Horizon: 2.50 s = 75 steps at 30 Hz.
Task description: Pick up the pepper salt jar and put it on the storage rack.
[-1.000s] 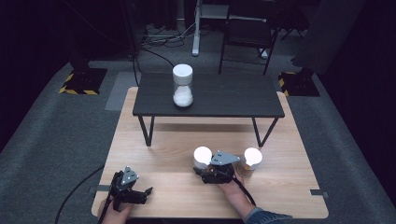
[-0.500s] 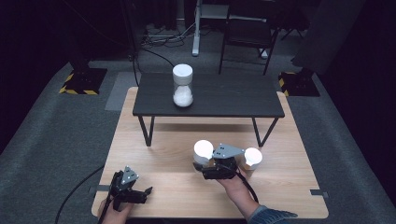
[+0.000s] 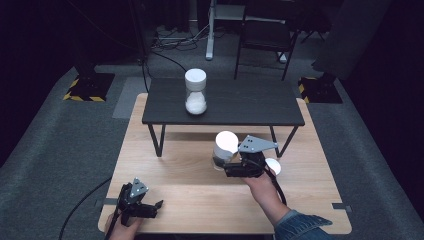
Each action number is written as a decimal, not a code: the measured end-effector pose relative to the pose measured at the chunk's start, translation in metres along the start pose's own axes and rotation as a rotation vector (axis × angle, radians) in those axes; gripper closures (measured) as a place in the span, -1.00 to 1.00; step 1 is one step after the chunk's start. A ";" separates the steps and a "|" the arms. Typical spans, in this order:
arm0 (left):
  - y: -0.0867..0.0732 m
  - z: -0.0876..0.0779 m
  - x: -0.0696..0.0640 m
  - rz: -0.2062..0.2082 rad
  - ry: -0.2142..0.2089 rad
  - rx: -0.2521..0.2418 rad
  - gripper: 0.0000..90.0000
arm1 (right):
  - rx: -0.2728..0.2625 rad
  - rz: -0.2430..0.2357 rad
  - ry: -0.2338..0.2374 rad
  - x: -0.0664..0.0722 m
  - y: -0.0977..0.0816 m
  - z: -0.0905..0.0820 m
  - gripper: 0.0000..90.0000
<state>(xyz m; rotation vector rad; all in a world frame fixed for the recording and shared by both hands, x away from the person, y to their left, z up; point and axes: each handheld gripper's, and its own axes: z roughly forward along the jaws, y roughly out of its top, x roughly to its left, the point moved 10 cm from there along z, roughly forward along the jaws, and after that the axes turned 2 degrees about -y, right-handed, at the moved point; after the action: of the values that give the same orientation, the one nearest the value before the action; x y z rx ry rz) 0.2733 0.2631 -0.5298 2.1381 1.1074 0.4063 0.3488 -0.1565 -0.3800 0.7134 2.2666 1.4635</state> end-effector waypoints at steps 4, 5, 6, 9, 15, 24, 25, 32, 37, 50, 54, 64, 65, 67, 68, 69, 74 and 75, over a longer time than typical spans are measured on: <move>0.001 0.001 0.002 0.009 -0.006 -0.001 -0.95 | -0.015 -0.001 -0.011 -0.006 0.013 -0.010 -0.34; 0.001 0.001 0.002 0.011 -0.007 -0.001 -0.95 | -0.019 -0.002 -0.015 -0.009 0.018 -0.013 -0.34; 0.001 0.001 0.002 0.010 -0.009 0.000 -0.95 | -0.021 -0.001 -0.020 -0.010 0.021 -0.016 -0.34; 0.001 0.001 0.003 0.012 -0.013 0.001 -0.95 | -0.025 0.004 -0.033 -0.015 0.031 -0.021 -0.34; 0.002 0.002 0.004 0.010 -0.006 0.000 -0.95 | -0.034 0.008 -0.075 -0.024 0.053 -0.028 -0.34; 0.003 0.003 0.005 0.010 -0.005 0.003 -0.97 | -0.038 0.019 -0.155 -0.039 0.080 -0.028 -0.34; 0.003 0.003 0.005 0.010 -0.005 0.003 -0.97 | -0.036 0.027 -0.160 -0.041 0.083 -0.027 -0.34; 0.003 0.002 0.007 0.008 -0.007 0.004 -0.97 | -0.030 0.042 -0.224 -0.056 0.101 -0.018 -0.34; 0.004 0.003 0.008 0.006 -0.004 0.005 -0.99 | -0.023 0.061 -0.254 -0.070 0.106 -0.007 -0.34; 0.004 0.003 0.009 0.008 -0.008 0.006 -0.99 | 0.039 0.108 -0.276 -0.094 0.101 0.019 -0.34; 0.004 0.003 0.009 0.008 -0.007 0.006 -0.99 | 0.045 0.111 -0.269 -0.096 0.100 0.021 -0.34; 0.004 0.004 0.009 0.003 -0.002 0.004 -0.99 | 0.013 0.091 -0.273 -0.092 0.098 0.006 -0.82; 0.005 0.004 0.009 0.002 -0.001 0.003 -0.99 | 0.010 0.092 -0.270 -0.091 0.097 0.002 -0.83; 0.005 0.004 0.010 0.002 -0.003 0.003 -0.99 | -0.004 0.093 -0.272 -0.088 0.092 -0.009 -0.83; 0.005 0.004 0.010 0.006 -0.005 0.004 -0.99 | -0.013 0.090 -0.272 -0.086 0.090 -0.015 -0.83; 0.005 0.004 0.010 0.006 -0.006 0.004 -0.99 | -0.018 0.086 -0.273 -0.085 0.088 -0.021 -0.83; 0.005 0.004 0.011 0.007 -0.007 0.005 -0.99 | -0.045 0.085 -0.289 -0.081 0.078 -0.053 -0.84; 0.006 0.005 0.012 0.007 -0.007 0.005 -0.99 | -0.052 0.086 -0.294 -0.081 0.076 -0.060 -0.84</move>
<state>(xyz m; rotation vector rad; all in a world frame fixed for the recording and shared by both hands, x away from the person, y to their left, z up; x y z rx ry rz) 0.2863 0.2685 -0.5297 2.1462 1.0983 0.3997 0.3990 -0.2221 -0.2850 0.9519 1.9916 1.3482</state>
